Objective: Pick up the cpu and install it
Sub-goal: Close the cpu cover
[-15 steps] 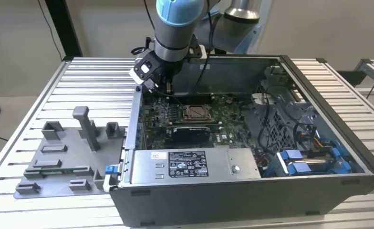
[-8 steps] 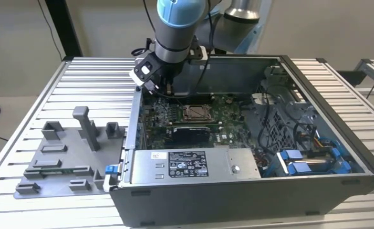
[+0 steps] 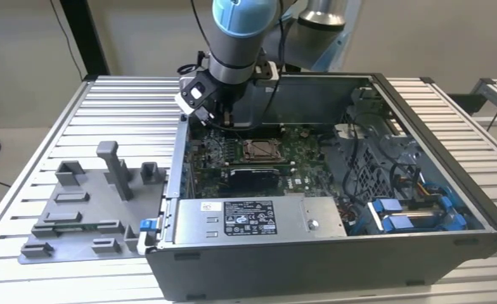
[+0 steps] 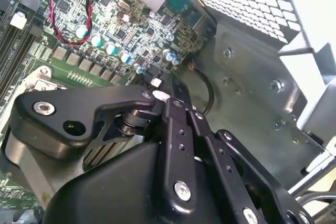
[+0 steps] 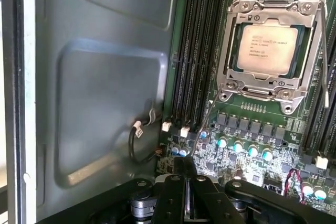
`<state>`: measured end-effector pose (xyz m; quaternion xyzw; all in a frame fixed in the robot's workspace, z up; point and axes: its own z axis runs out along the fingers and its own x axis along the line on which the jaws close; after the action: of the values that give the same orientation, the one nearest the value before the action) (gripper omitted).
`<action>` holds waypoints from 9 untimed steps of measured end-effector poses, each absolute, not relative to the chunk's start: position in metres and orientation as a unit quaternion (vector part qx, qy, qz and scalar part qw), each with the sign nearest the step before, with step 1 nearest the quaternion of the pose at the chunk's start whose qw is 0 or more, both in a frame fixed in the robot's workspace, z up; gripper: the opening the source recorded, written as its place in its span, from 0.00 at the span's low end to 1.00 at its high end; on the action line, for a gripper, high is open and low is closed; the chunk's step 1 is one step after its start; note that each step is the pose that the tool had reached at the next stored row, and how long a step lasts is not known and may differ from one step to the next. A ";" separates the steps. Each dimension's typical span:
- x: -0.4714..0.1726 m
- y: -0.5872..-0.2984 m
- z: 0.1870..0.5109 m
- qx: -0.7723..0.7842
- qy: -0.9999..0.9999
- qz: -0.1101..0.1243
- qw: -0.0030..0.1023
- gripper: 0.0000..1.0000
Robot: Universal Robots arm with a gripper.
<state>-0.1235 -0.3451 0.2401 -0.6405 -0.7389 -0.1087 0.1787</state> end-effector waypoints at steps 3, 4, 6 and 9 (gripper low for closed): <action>-0.121 -0.346 0.240 -0.641 -0.739 -0.108 0.179 0.00; -0.120 -0.346 0.240 -0.641 -0.739 -0.108 0.180 0.00; -0.117 -0.347 0.240 -0.641 -0.739 -0.107 0.180 0.00; -0.114 -0.348 0.240 -0.641 -0.738 -0.107 0.182 0.00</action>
<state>-0.1135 -0.3475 0.2402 -0.6408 -0.7382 -0.1069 0.1816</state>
